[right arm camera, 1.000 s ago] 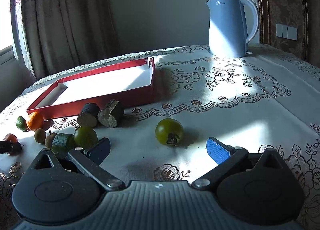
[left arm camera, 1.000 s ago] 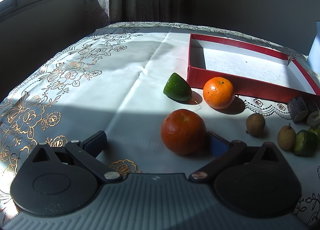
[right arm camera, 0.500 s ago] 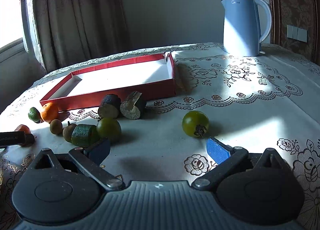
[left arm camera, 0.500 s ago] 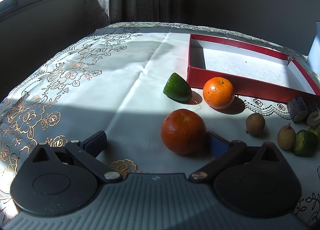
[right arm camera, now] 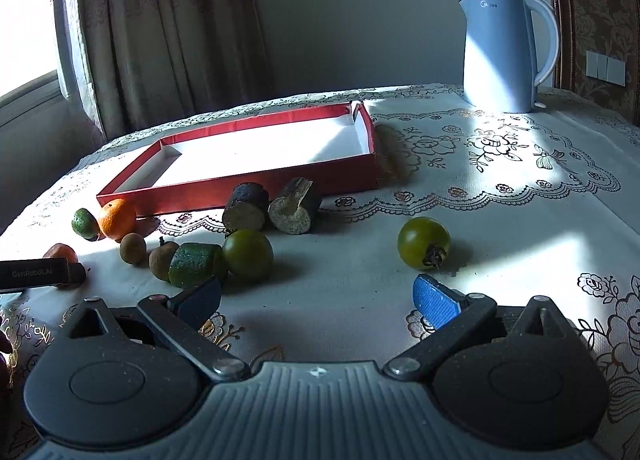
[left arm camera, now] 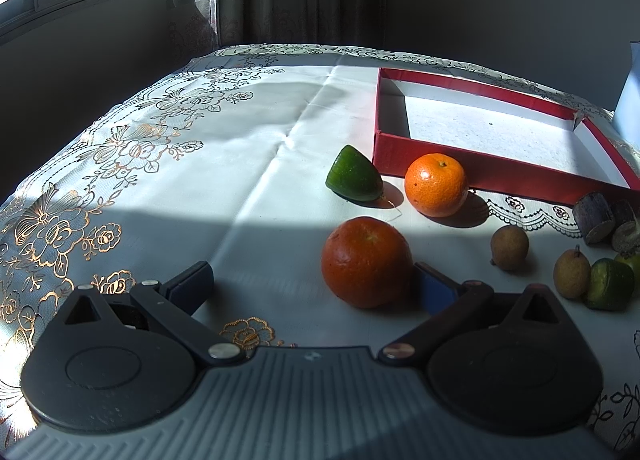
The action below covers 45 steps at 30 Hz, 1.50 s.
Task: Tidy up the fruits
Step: 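Grasp the green tomato with the right tool and carry it into the tray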
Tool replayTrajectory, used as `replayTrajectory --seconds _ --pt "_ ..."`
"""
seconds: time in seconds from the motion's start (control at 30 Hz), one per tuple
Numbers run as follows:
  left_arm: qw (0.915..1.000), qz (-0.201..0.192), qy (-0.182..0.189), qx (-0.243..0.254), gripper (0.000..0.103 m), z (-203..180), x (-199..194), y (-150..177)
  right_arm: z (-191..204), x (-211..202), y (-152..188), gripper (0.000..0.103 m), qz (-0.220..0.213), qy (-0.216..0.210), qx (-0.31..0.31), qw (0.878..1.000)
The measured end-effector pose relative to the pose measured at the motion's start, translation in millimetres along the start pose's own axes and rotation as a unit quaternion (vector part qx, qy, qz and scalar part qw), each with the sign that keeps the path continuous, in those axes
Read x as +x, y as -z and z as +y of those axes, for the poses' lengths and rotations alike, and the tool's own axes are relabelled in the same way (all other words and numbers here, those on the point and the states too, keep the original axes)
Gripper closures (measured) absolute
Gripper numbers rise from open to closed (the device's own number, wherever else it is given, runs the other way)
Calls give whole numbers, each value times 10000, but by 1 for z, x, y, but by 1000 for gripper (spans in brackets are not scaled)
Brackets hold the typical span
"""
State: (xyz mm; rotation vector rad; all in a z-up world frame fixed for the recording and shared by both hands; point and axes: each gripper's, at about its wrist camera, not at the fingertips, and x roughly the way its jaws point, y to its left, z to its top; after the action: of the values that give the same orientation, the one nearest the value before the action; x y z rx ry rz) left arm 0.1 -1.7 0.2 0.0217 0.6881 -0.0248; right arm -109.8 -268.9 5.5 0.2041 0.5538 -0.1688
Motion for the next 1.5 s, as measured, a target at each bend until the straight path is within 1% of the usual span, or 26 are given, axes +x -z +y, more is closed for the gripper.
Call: replayTrajectory --seconds 0.2,0.47,0.63,0.67,0.7,0.73,0.77,0.8,0.93,1.0,1.07,1.23,1.27,1.3,1.4,1.5 --pt "10000 0 -1 -3 0 0 0 0 -6 -4 -1 0 -30 125 -137 9998" --pt "10000 0 -3 -4 0 0 0 0 -25 -11 -11 0 -327 442 -181 9983" --pt "10000 0 -3 -5 0 0 0 0 -30 -5 -16 1 -289 495 -318 9978" --pt "10000 -1 -3 -5 0 0 0 0 -30 -4 -17 6 -263 501 -342 9978" --pt "10000 -1 -3 -5 0 0 0 0 -30 -2 -17 15 -222 498 -356 9979" --pt "10000 -1 -3 -5 0 0 0 0 -31 0 -18 21 -187 502 -344 9980" --pt "10000 -1 -2 -5 0 0 0 0 -32 2 -19 34 -143 511 -324 9981" --pt "10000 -1 -2 -5 0 0 0 0 -34 4 -19 44 -80 509 -290 9983" --pt "10000 -1 -2 -6 0 0 0 0 -38 11 -19 48 12 550 -272 9981" --pt "10000 -1 -1 -6 0 0 0 0 -40 14 -20 60 56 553 -300 9980" --pt "10000 -1 -1 -6 0 0 0 0 -42 16 -22 63 69 592 -337 9977" --pt "10000 -1 -1 -6 0 0 0 0 -43 24 -25 64 146 660 -427 9968" --pt "10000 -1 0 -6 0 0 0 0 -44 24 -25 66 154 667 -427 9967" --pt "10000 -1 -1 -6 0 0 0 0 -45 25 -24 70 148 712 -427 9964" --pt "10000 -1 1 -6 0 0 0 0 -46 22 -25 71 105 631 -370 9973" --pt "10000 -1 1 -6 0 0 0 0 -38 15 -34 71 -82 447 -387 9982"
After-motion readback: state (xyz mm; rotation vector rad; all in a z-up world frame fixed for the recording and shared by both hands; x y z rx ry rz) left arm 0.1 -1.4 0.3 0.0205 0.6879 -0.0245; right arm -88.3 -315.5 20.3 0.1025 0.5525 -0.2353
